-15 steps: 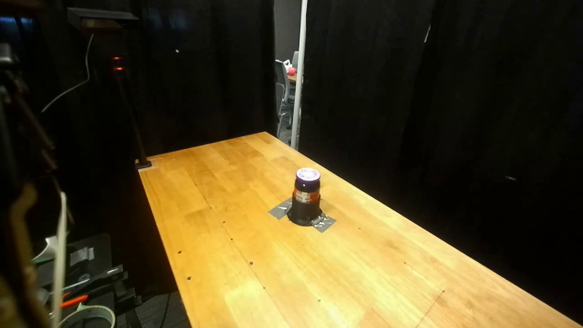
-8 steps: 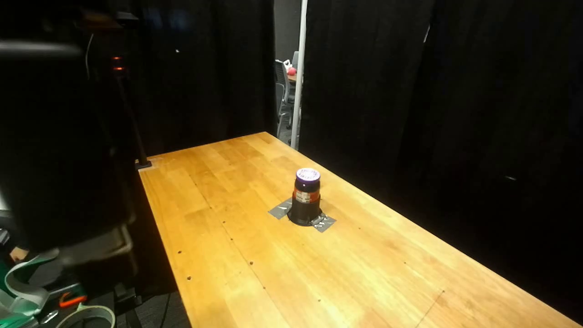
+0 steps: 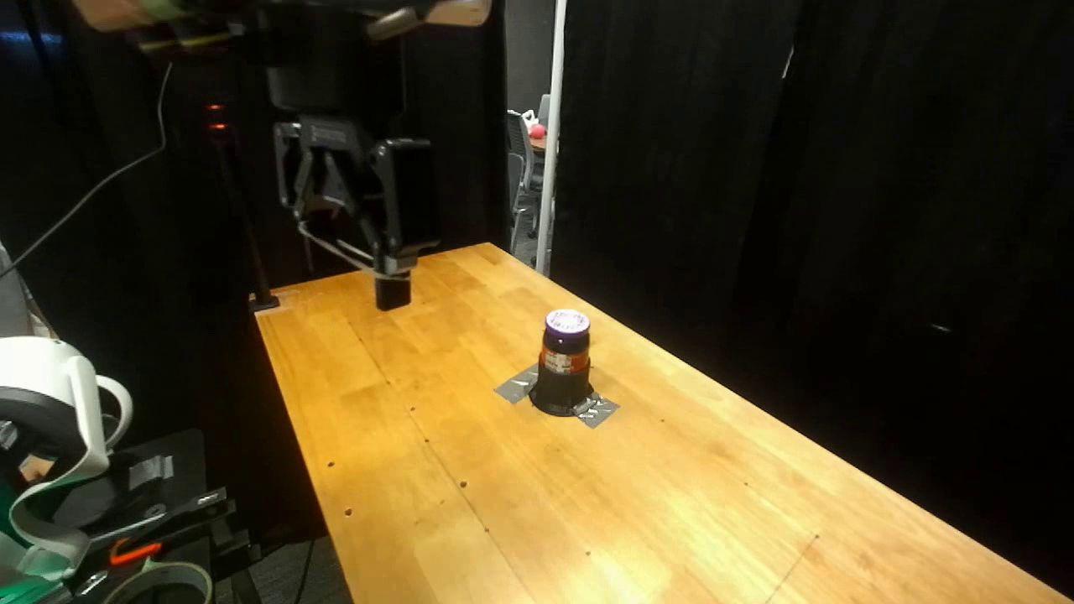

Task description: Put the rubber band on the cup

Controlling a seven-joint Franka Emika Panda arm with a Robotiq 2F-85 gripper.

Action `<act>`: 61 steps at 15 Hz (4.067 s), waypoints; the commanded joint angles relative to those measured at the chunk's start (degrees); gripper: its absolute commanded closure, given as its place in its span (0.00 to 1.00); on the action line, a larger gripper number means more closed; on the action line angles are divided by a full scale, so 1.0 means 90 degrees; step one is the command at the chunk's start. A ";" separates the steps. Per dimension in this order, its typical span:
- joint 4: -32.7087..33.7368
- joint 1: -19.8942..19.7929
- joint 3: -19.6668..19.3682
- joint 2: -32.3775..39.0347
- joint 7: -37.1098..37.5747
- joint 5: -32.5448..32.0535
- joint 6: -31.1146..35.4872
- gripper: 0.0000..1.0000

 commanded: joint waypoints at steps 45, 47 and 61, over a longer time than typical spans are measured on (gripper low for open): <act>0.4991 0.0375 0.0596 0.7305 0.1662 -0.0098 0.3724 0.00; 0.4927 0.0346 0.0620 0.7281 0.1624 -0.0065 0.3689 0.00; 0.3690 0.0095 0.0788 0.6406 0.1488 0.0334 0.3737 0.00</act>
